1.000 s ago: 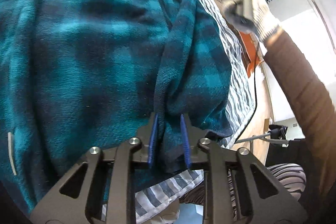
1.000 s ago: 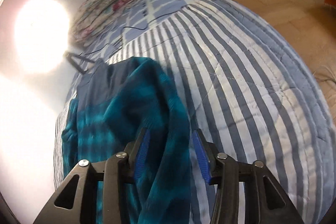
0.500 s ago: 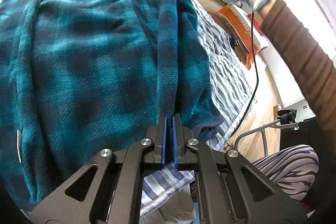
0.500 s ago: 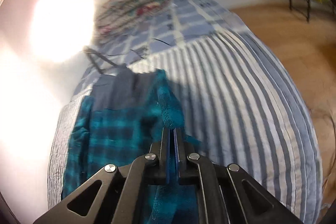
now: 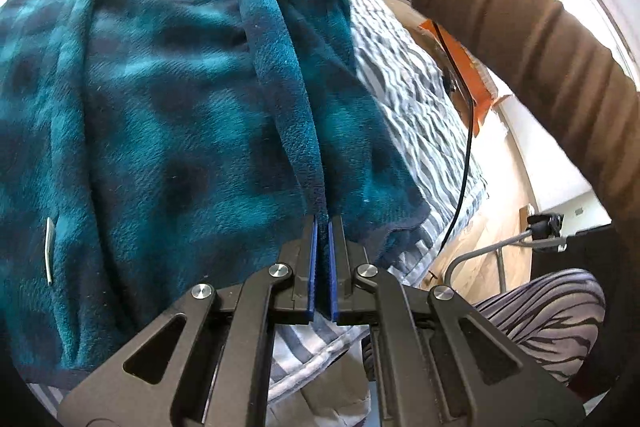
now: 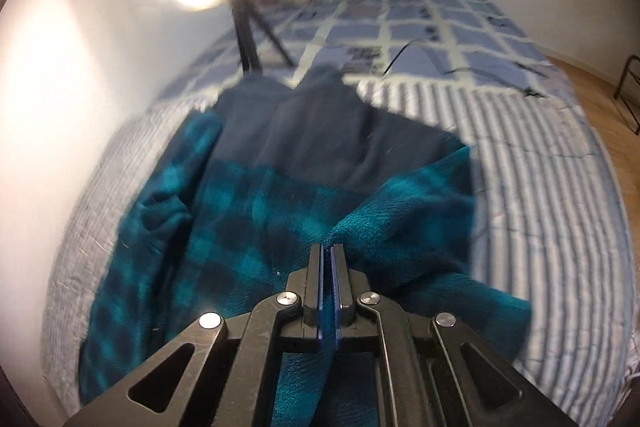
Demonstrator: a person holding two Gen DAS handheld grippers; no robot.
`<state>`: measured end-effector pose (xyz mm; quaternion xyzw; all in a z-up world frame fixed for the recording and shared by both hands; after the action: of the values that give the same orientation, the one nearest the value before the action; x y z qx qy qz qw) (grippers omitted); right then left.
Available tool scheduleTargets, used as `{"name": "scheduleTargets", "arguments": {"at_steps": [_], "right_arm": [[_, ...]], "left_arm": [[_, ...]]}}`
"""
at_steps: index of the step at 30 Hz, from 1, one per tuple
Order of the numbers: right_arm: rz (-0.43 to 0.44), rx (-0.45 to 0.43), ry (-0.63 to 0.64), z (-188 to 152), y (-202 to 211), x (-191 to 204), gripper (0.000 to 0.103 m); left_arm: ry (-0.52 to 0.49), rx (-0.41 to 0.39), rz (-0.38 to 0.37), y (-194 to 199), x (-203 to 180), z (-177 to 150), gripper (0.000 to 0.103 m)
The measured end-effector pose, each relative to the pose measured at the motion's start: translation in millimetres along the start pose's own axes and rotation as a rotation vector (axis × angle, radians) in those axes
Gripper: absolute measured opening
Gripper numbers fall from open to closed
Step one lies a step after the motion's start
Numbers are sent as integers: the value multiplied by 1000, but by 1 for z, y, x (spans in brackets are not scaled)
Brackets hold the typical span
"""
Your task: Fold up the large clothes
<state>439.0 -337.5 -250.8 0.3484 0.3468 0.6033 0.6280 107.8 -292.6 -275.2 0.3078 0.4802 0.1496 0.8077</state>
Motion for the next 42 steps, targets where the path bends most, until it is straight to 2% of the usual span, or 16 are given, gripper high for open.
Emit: {"name": "scheduleTargets", "arguments": {"at_steps": [3,5,10,15,17,19,24,26,27,28,33,34,37,38,40,42], "right_arm": [[-36,55,26,-12,-28,6,4],[-36,53,19,-13,-26,4,18],[32,-40,-26,-13,45,-20,40],[16,-20,-92,-65,101,-62,51],[-8,21,-118,-98,108,-77,52],[-4,73,-160,-120,102,-84,52],[108,148,-242,-145,83,-76,52],[129,178,-211,-153,78,-65,26],[109,188,-179,-156,75,-61,8],[78,191,-136,-158,74,-58,1],[-226,132,-50,-148,79,-102,0],[-240,122,-75,-147,84,-111,7],[-76,102,-164,-158,116,-107,26],[-50,100,-152,-167,130,-102,26],[-22,104,-126,-185,148,-89,28],[20,133,-121,-205,158,-75,30]], "left_arm": [[5,5,24,-1,5,-1,2],[14,8,14,-2,5,-3,2],[15,2,36,4,3,-7,3],[58,-6,3,12,5,-12,3],[69,-11,0,15,6,-11,17],[100,-30,-31,17,4,-8,42],[121,-54,-59,17,6,4,42],[136,-48,-37,13,14,6,41],[135,-37,-44,10,15,6,21],[131,-31,-32,7,15,6,0],[141,-41,15,10,24,2,0],[136,-48,24,13,24,3,0],[111,-72,4,21,13,8,0],[102,-74,4,24,11,8,3],[103,-76,-1,27,7,7,42],[107,-102,-5,28,3,8,55]]}}
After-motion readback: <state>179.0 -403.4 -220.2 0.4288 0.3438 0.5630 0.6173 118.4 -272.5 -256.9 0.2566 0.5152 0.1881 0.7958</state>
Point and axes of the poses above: each gripper's, at about its wrist camera, not at the fingertips, and y roughly against the way its jaws point, x to its left, z to its top, the point moved 10 cm from there along -y, roughly the way its jaws point, and after that the axes turned 12 degrees about -z, right-handed, at the moved point
